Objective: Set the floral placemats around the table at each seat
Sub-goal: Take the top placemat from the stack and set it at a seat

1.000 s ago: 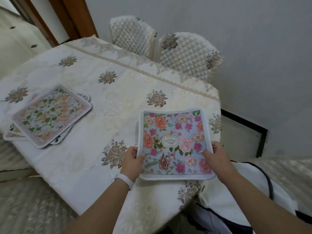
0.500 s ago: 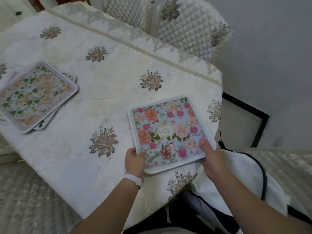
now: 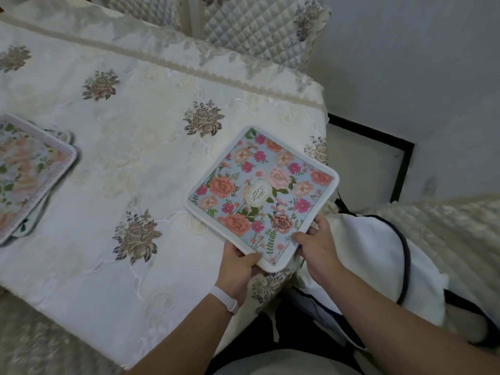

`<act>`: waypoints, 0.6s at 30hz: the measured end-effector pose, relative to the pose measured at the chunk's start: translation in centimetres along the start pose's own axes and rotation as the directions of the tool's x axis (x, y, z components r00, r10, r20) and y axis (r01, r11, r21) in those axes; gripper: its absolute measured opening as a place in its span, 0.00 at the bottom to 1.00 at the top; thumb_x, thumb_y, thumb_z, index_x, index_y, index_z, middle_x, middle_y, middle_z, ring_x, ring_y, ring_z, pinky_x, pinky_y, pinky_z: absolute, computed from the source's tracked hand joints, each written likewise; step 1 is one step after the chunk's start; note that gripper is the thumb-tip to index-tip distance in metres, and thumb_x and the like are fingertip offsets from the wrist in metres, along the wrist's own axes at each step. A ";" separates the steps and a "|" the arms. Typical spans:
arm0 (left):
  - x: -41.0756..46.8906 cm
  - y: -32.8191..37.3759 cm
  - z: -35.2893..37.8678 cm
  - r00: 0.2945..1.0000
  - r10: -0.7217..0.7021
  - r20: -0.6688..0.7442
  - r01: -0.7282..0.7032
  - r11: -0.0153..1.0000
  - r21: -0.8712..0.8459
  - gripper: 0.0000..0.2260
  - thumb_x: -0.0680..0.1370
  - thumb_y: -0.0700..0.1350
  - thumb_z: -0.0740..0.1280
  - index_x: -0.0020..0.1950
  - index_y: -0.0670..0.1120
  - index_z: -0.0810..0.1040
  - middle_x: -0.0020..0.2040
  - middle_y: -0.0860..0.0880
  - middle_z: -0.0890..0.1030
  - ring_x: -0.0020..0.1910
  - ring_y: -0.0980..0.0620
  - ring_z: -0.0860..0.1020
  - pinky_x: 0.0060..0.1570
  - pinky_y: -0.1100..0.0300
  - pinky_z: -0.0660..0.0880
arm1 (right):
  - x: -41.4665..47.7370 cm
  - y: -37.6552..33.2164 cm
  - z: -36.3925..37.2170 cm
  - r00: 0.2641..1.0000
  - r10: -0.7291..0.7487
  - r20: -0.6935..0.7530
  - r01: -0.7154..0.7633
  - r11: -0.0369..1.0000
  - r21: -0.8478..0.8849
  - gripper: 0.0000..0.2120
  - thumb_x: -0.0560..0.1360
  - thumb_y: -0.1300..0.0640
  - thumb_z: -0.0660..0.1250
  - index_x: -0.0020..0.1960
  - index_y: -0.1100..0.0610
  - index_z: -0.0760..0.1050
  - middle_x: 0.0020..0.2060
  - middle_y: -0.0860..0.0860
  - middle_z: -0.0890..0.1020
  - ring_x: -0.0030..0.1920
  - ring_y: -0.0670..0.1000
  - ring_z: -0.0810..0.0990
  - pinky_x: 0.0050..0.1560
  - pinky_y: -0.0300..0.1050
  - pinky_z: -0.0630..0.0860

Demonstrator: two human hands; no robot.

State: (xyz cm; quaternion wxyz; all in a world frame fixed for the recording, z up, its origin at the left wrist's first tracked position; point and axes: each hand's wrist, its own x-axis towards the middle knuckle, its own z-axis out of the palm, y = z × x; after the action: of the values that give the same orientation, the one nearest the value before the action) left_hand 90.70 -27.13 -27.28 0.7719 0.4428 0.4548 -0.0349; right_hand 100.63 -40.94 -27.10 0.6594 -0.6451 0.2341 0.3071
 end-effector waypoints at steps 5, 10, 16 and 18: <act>1.5 2.7 -2.2 0.995 0.098 -0.007 -0.098 0.995 -0.035 0.20 0.75 0.28 0.64 0.64 0.43 0.72 0.58 0.44 0.82 0.56 0.44 0.81 0.50 0.44 0.80 | 0.6 -0.2 -1.1 0.999 -0.034 0.023 0.035 0.999 -0.016 0.25 0.73 0.75 0.64 0.62 0.51 0.69 0.52 0.53 0.83 0.53 0.52 0.83 0.51 0.57 0.82; 5.8 8.5 -4.3 0.989 0.111 -0.100 -0.116 0.992 -0.044 0.17 0.75 0.32 0.65 0.63 0.40 0.73 0.55 0.39 0.82 0.48 0.40 0.82 0.43 0.45 0.80 | 1.4 -0.7 -3.1 0.996 -0.091 0.002 0.091 0.986 -0.141 0.25 0.73 0.73 0.65 0.62 0.50 0.70 0.51 0.51 0.84 0.51 0.50 0.83 0.51 0.58 0.81; 10.3 13.8 -3.7 0.978 0.206 -0.036 -0.173 0.892 0.418 0.14 0.76 0.38 0.67 0.61 0.46 0.74 0.56 0.38 0.80 0.47 0.43 0.82 0.46 0.49 0.79 | 2.5 -1.8 -4.8 0.985 -0.173 -0.002 0.165 0.939 -0.302 0.22 0.75 0.70 0.66 0.64 0.52 0.70 0.51 0.49 0.83 0.50 0.48 0.83 0.50 0.52 0.81; 10.6 14.3 -2.8 0.977 0.211 0.038 -0.194 0.794 0.576 0.18 0.75 0.38 0.69 0.64 0.48 0.72 0.50 0.43 0.81 0.46 0.44 0.82 0.43 0.51 0.80 | 2.7 -2.3 -5.0 0.979 -0.205 -0.013 0.189 0.925 -0.330 0.20 0.75 0.70 0.66 0.62 0.52 0.70 0.50 0.45 0.81 0.48 0.45 0.82 0.45 0.47 0.81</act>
State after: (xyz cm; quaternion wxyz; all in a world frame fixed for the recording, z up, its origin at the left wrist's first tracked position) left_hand 101.57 -12.80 -26.24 0.5945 0.7019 0.3837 -0.0816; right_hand 104.61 -45.59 -27.72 0.5650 -0.7728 0.1293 0.2585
